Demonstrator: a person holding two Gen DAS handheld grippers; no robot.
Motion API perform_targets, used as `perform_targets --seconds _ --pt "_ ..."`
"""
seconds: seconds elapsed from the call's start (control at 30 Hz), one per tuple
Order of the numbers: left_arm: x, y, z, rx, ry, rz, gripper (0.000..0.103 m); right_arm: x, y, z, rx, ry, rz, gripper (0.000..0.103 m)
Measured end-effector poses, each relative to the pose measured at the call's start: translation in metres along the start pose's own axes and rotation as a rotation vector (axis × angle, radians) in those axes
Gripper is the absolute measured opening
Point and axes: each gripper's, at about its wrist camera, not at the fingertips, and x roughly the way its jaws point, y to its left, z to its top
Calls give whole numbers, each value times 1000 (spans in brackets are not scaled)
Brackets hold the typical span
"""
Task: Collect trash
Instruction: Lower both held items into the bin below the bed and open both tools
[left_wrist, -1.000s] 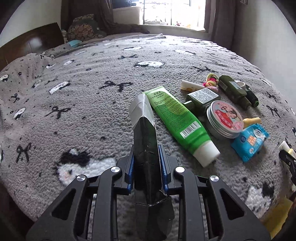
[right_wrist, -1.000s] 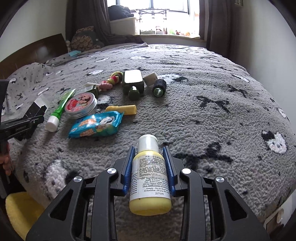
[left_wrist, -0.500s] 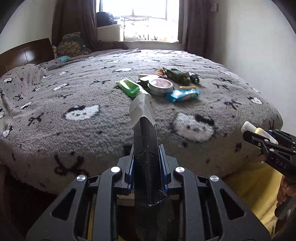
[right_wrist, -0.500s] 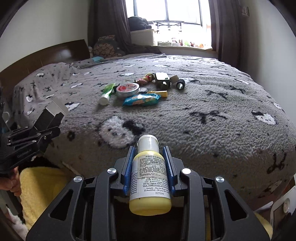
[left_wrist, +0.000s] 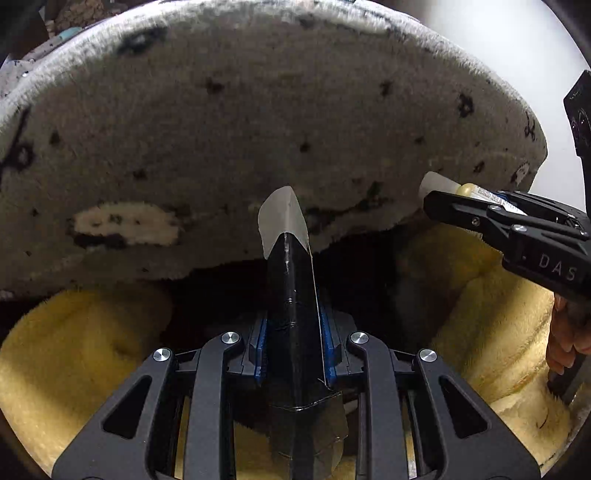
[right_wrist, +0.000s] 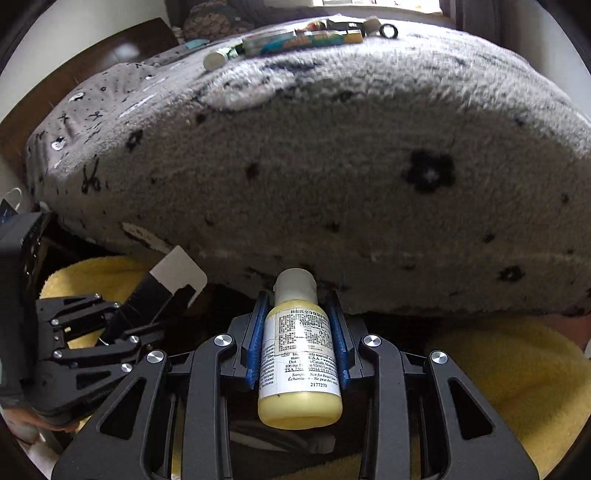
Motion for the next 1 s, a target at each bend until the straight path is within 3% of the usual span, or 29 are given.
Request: perform_targets --seconds 0.23,0.47,0.6,0.7,0.8,0.83,1.0 --pt "31 -10 -6 43 88 -3 23 40 2 -14 17 162 -2 32" --pt "48 -16 -9 46 129 -22 33 46 5 -23 10 177 -5 34" --pt "47 -9 -9 23 123 -23 46 45 4 -17 14 178 -12 34" --pt "46 -3 -7 12 118 -19 59 41 0 -9 24 170 -15 50" --pt "37 1 -4 15 100 -8 69 29 -8 -4 26 146 -18 56" --pt "31 0 -1 24 87 2 70 24 -9 -1 26 129 -23 64" --pt "-13 3 14 53 -38 56 81 -21 -20 18 17 -35 -63 78"
